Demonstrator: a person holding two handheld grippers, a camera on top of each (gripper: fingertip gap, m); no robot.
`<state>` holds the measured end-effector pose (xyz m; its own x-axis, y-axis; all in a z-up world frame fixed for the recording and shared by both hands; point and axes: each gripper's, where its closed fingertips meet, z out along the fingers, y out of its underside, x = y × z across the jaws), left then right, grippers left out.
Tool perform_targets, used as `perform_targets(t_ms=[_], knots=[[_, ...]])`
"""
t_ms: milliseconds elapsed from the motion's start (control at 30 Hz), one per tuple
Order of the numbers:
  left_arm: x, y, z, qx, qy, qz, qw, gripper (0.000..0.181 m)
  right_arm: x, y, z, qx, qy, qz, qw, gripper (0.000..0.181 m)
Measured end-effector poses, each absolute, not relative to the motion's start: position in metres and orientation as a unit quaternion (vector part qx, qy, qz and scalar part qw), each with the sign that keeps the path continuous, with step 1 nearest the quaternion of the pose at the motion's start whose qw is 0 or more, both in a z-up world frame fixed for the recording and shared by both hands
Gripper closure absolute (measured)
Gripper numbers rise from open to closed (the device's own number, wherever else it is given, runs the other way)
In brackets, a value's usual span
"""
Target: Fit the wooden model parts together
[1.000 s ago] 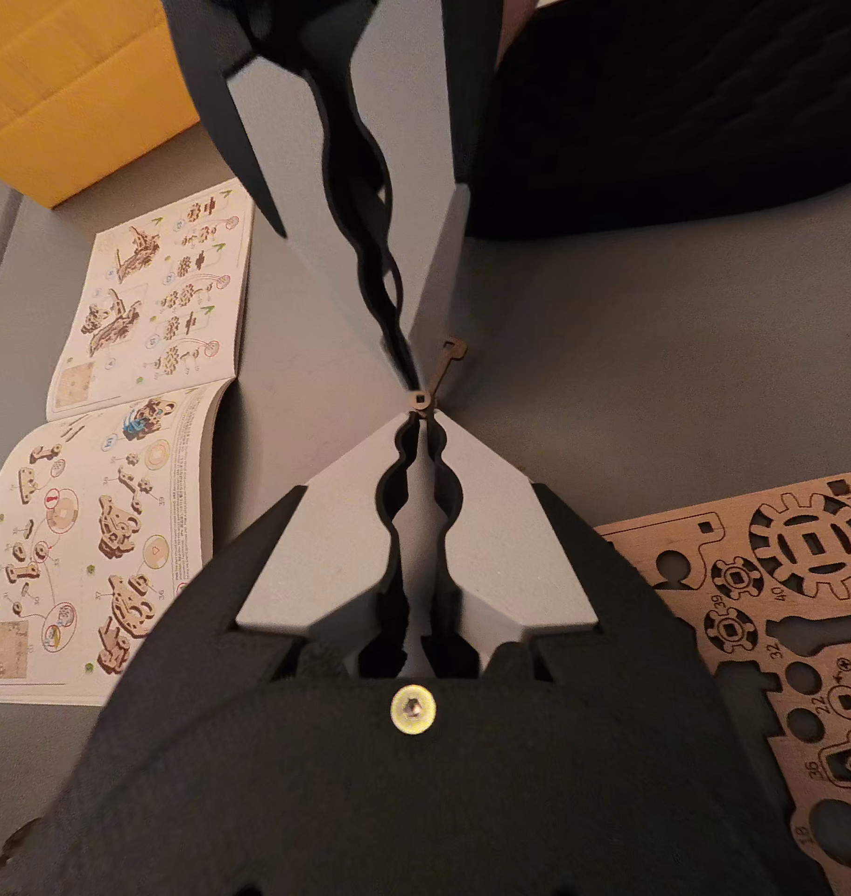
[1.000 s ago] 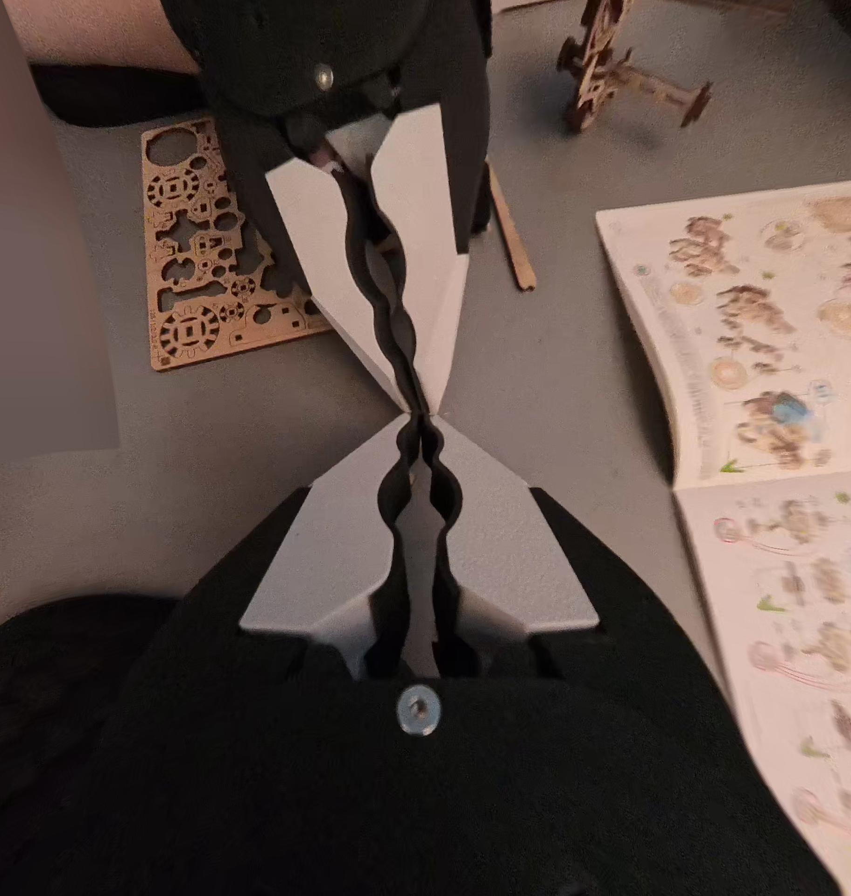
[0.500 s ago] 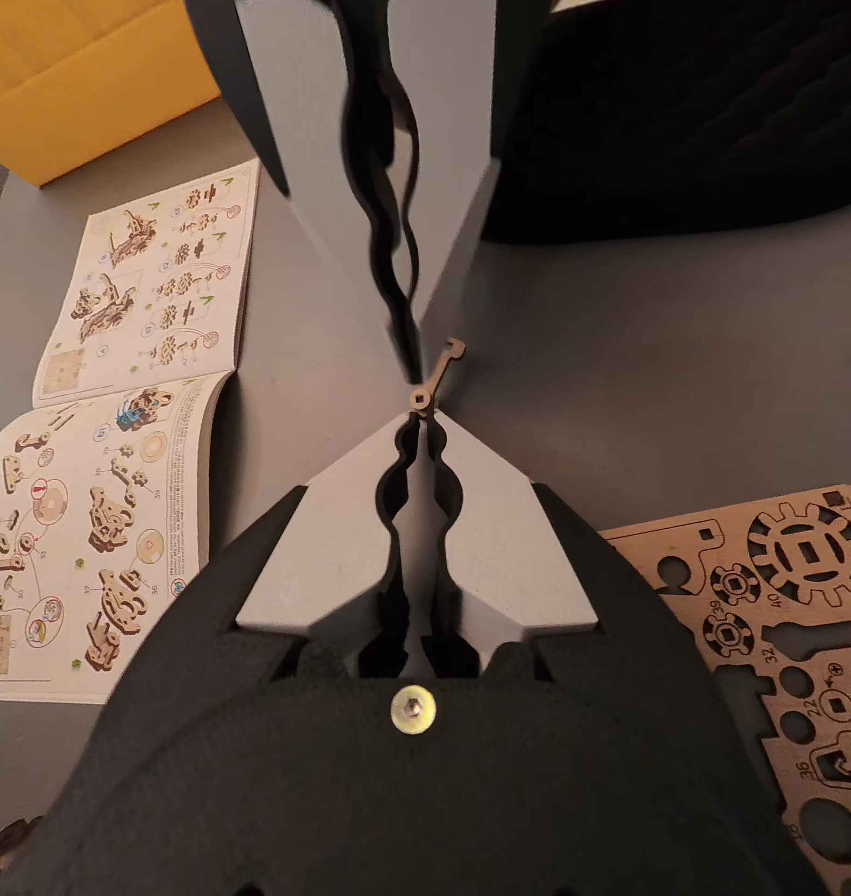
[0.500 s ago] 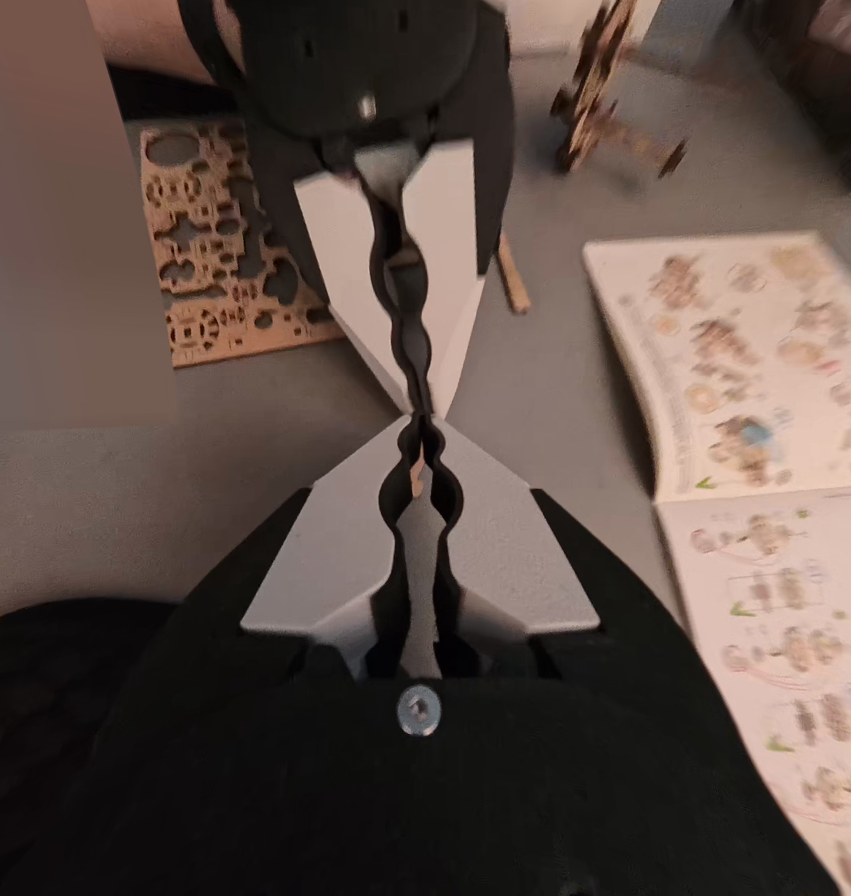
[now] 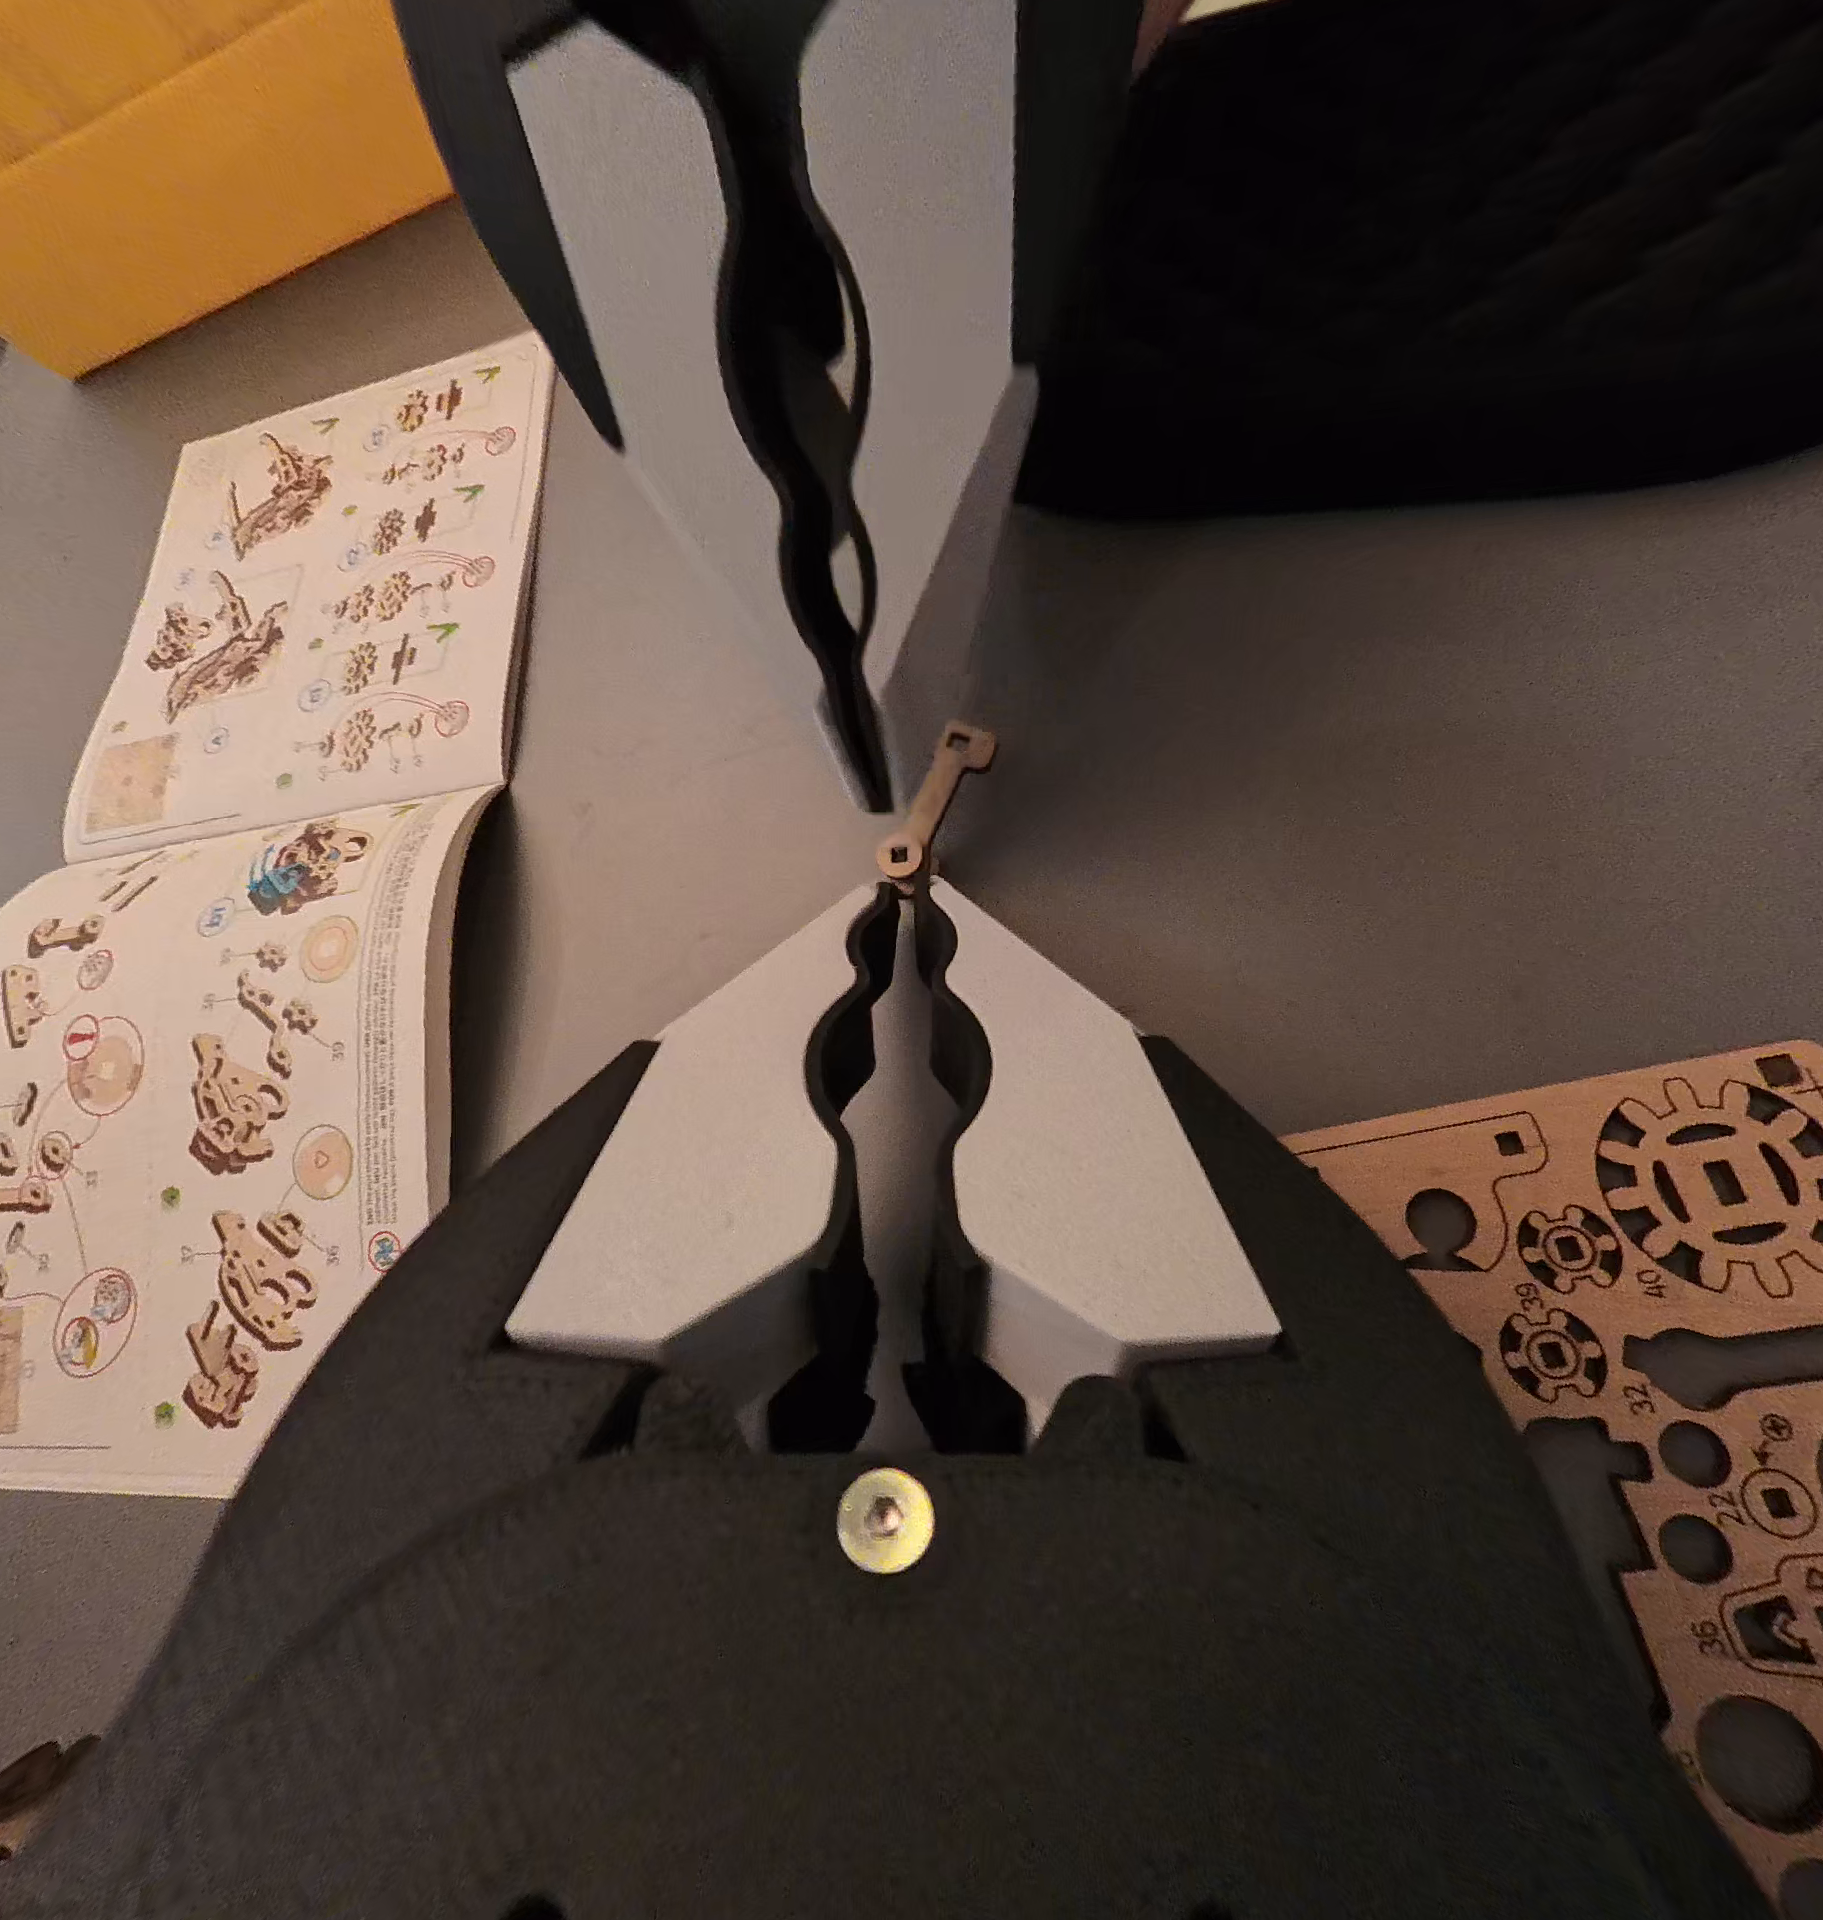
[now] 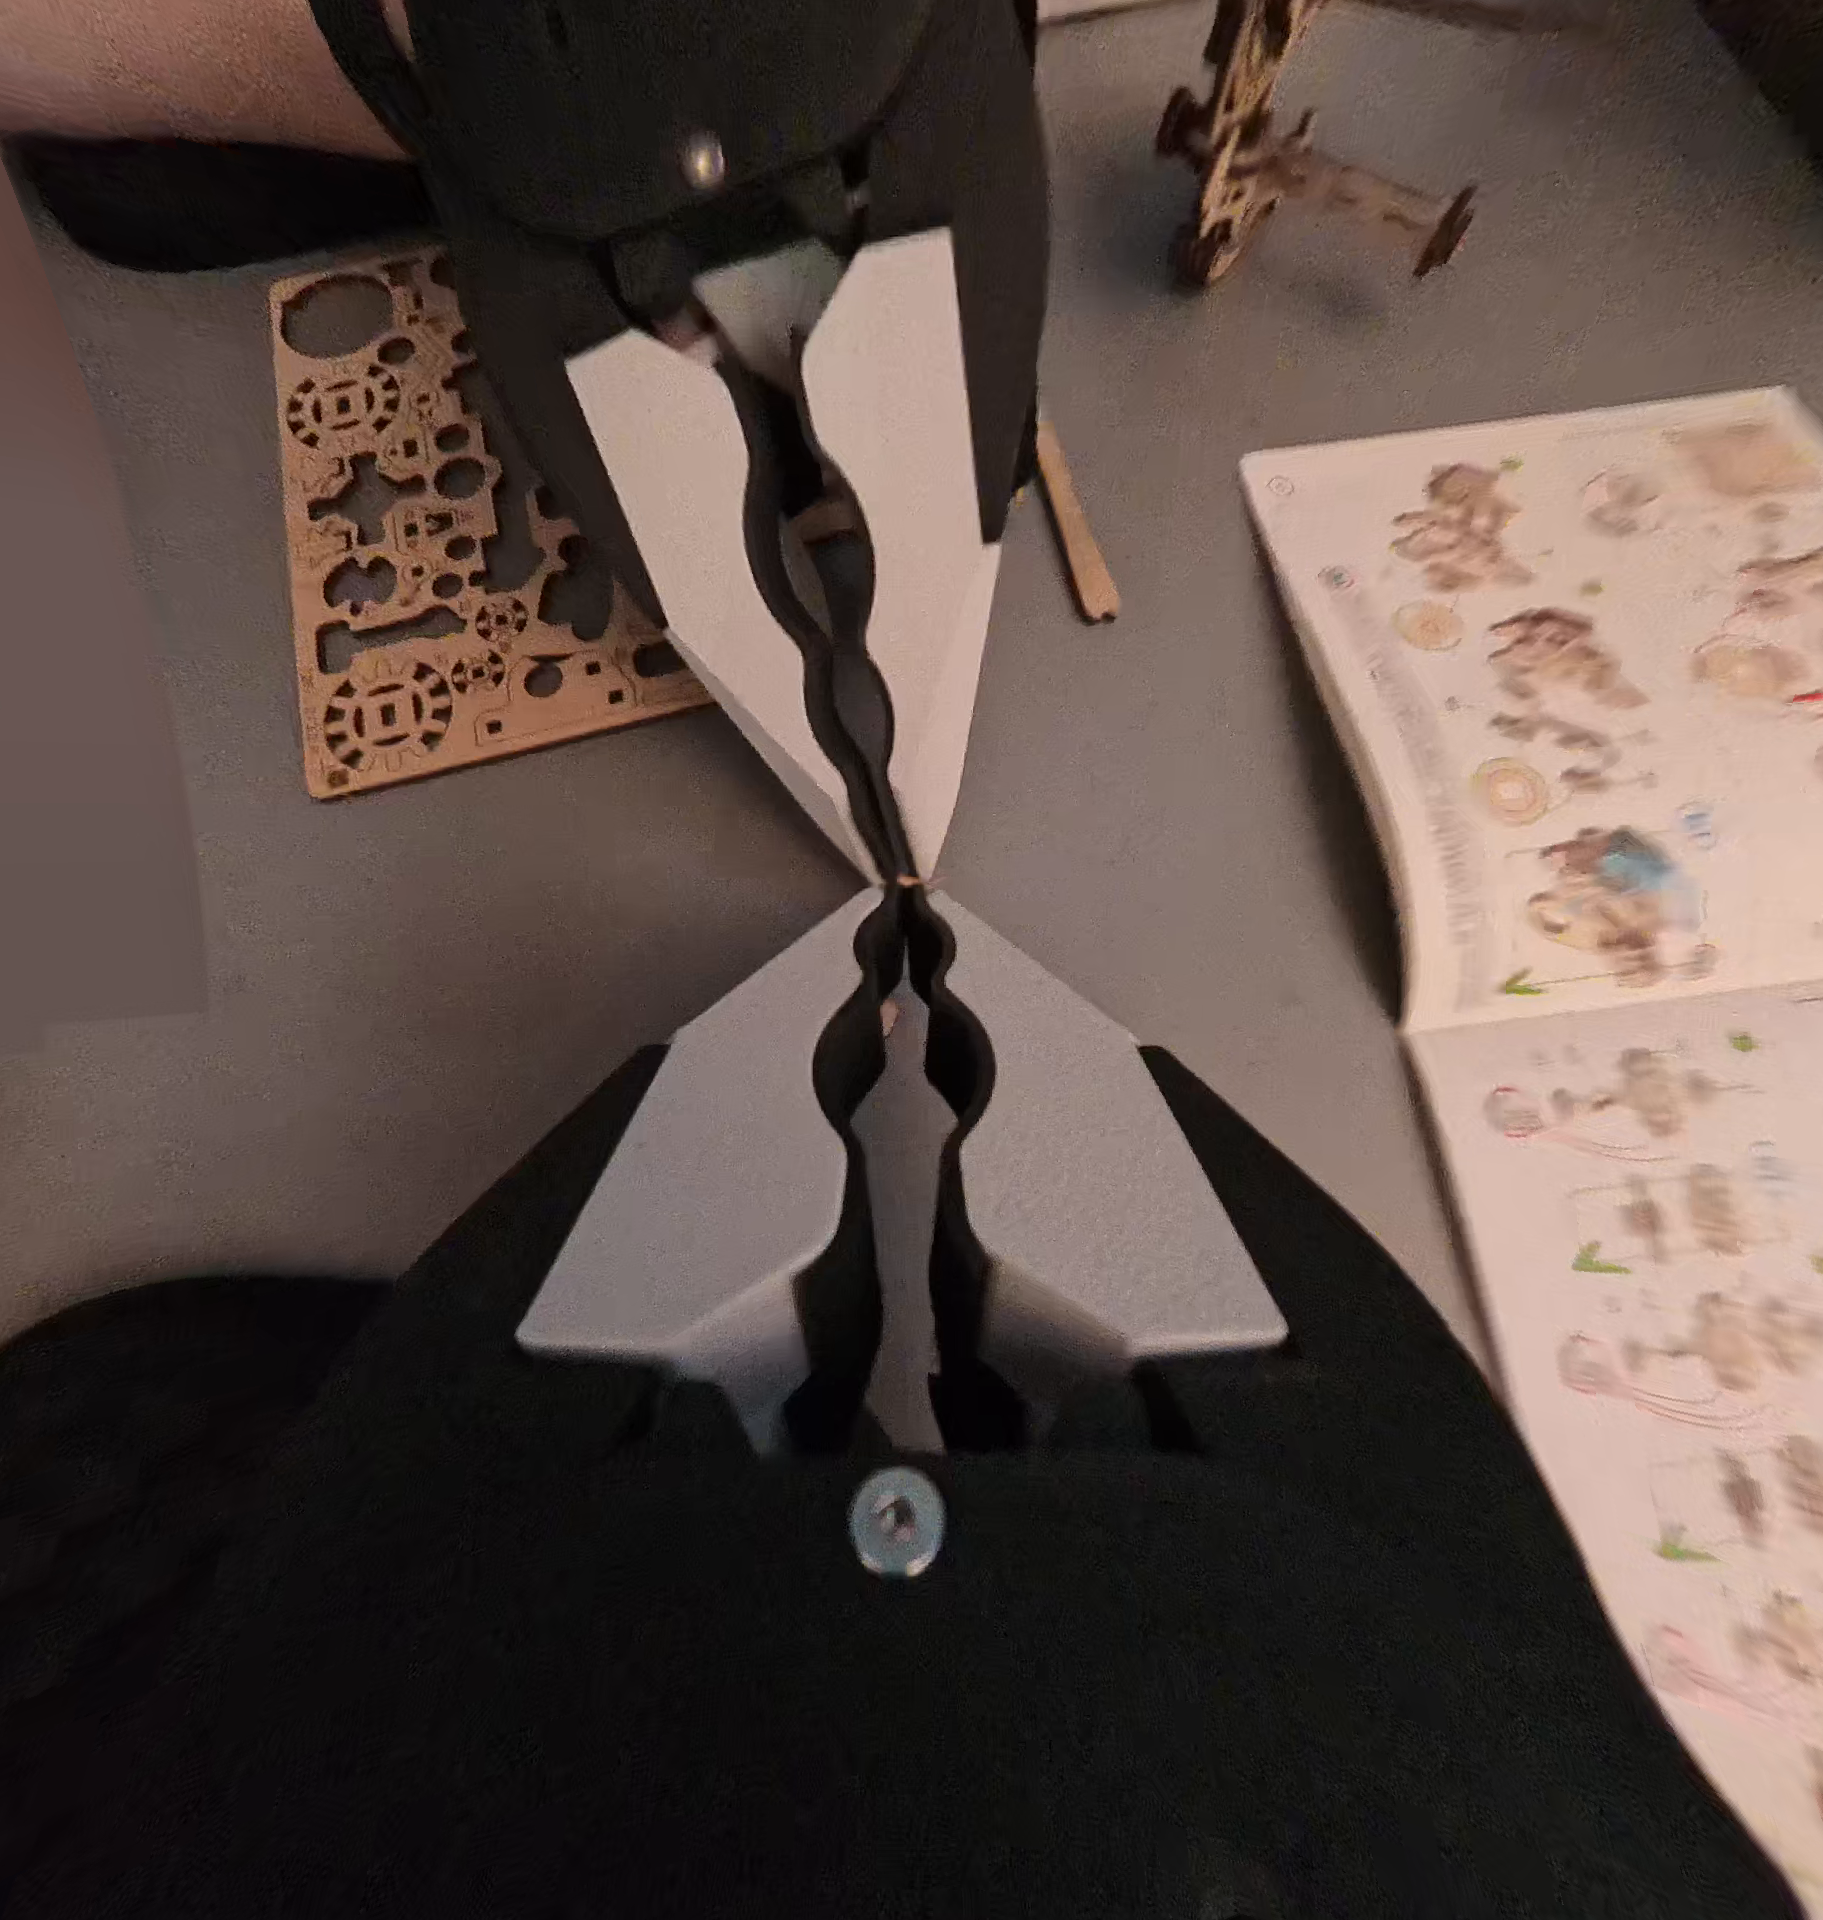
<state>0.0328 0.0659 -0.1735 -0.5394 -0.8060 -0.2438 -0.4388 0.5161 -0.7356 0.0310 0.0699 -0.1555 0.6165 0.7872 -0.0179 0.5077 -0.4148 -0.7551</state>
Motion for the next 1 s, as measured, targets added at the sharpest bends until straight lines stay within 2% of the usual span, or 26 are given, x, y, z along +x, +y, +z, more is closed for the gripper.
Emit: perform_targets(t_ms=[67,133,200,267,400,500,533,600,700,767,800,900,967,1000], knots=[[0.033,0.065,-0.175,-0.378,0.821,-0.312,0.292,0.18,0.027,0.074,-0.139,-0.797,-0.403,0.174,0.414,0.181],[0.033,0.064,-0.175,-0.378,0.822,-0.311,0.293,0.18,0.03,0.071,-0.167,-0.822,-0.403,0.174,0.363,0.181],[0.033,0.065,-0.174,-0.379,0.821,-0.31,0.294,0.18,0.03,0.07,-0.16,-0.824,-0.384,0.202,0.363,0.181],[0.033,0.065,-0.175,-0.378,0.821,-0.309,0.294,0.18,0.028,0.073,-0.145,-0.805,-0.398,0.179,0.403,0.181],[0.034,0.066,-0.173,-0.382,0.819,-0.309,0.297,0.18,0.027,0.069,-0.162,-0.824,-0.38,0.217,0.36,0.181],[0.033,0.067,-0.172,-0.379,0.82,-0.308,0.299,0.18,0.022,0.072,-0.144,-0.798,-0.392,0.209,0.408,0.181],[0.033,0.066,-0.173,-0.379,0.82,-0.308,0.298,0.18,0.026,0.071,-0.162,-0.816,-0.393,0.2,0.373,0.181],[0.033,0.066,-0.172,-0.377,0.821,-0.307,0.301,0.18,0.028,0.072,-0.161,-0.822,-0.368,0.236,0.365,0.181],[0.033,0.067,-0.173,-0.375,0.823,-0.304,0.3,0.18,0.022,0.076,-0.135,-0.788,-0.386,0.212,0.43,0.181],[0.033,0.066,-0.173,-0.374,0.823,-0.305,0.3,0.181,0.026,0.07,-0.176,-0.825,-0.396,0.203,0.349,0.175],[0.032,0.066,-0.174,-0.375,0.824,-0.302,0.297,0.18,0.022,0.073,-0.164,-0.813,-0.384,0.222,0.377,0.181],[0.031,0.067,-0.175,-0.376,0.824,-0.303,0.298,0.18,0.022,0.075,-0.143,-0.789,-0.397,0.198,0.425,0.181],[0.032,0.067,-0.175,-0.375,0.824,-0.304,0.297,0.18,0.024,0.071,-0.172,-0.817,-0.401,0.2,0.362,0.181],[0.032,0.068,-0.174,-0.376,0.824,-0.302,0.299,0.18,0.024,0.073,-0.163,-0.814,-0.391,0.21,0.376,0.181]])
